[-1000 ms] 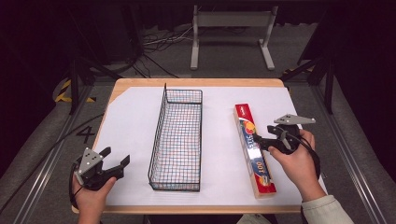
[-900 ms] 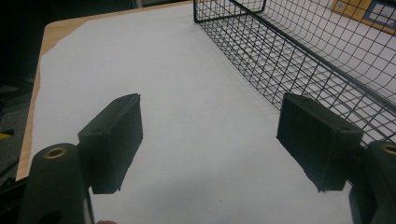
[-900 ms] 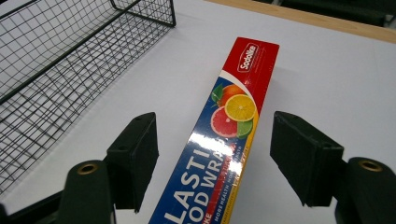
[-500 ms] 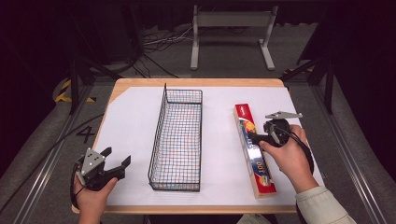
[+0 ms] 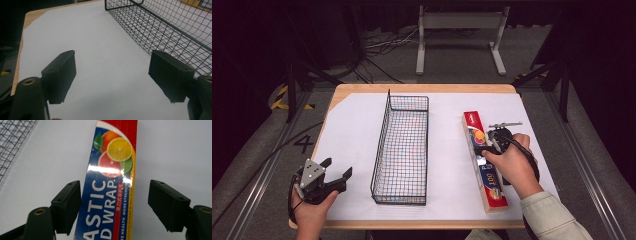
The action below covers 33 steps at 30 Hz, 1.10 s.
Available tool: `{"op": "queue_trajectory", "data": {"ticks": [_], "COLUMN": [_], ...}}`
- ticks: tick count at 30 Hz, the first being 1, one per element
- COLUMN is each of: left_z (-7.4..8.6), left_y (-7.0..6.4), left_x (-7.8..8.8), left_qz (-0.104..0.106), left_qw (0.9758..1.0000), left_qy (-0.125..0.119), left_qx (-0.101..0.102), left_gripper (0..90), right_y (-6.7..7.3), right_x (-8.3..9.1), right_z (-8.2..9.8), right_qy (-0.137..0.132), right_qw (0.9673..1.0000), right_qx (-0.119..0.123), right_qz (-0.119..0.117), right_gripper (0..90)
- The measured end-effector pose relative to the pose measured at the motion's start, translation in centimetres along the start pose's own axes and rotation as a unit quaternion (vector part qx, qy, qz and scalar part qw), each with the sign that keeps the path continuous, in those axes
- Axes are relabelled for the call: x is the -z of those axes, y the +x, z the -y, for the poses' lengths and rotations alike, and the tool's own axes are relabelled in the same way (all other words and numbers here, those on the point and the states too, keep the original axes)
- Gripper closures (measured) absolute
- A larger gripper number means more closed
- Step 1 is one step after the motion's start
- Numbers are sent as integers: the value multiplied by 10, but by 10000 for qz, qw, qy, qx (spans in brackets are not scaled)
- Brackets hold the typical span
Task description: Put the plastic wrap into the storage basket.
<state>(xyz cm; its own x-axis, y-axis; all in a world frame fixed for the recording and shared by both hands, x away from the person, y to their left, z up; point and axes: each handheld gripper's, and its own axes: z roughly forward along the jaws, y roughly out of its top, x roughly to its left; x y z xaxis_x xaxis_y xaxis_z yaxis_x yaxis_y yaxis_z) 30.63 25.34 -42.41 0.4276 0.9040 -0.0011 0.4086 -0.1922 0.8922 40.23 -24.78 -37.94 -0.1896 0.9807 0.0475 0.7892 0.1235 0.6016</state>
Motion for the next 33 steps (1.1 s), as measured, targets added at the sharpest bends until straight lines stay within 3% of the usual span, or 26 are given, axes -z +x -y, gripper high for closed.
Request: {"op": "queue_trajectory", "data": {"ticks": [20, 24, 26, 33], "left_z": [0, 0, 0, 1], "left_y": [0, 0, 0, -2], "left_x": [-1, -1, -1, -2], "left_qz": [19, 18, 22, 31], "left_qw": [10000, 10000, 10000, 10000], "left_qy": [36, 34, 37, 43], "left_qx": [-35, -29, -34, -48], "left_gripper": [221, 221, 221, 220], "right_y": [14, 15, 15, 20], "right_x": [-27, -30, -32, -32], "right_z": [3, 2, 1, -3], "right_qy": [732, 853, 952, 1140], "right_qw": [9972, 9961, 9947, 9911], "right_qx": [-36, -86, -85, -290], "right_qz": [170, 231, 379, 621], "right_gripper": [242, 285, 343, 393]}}
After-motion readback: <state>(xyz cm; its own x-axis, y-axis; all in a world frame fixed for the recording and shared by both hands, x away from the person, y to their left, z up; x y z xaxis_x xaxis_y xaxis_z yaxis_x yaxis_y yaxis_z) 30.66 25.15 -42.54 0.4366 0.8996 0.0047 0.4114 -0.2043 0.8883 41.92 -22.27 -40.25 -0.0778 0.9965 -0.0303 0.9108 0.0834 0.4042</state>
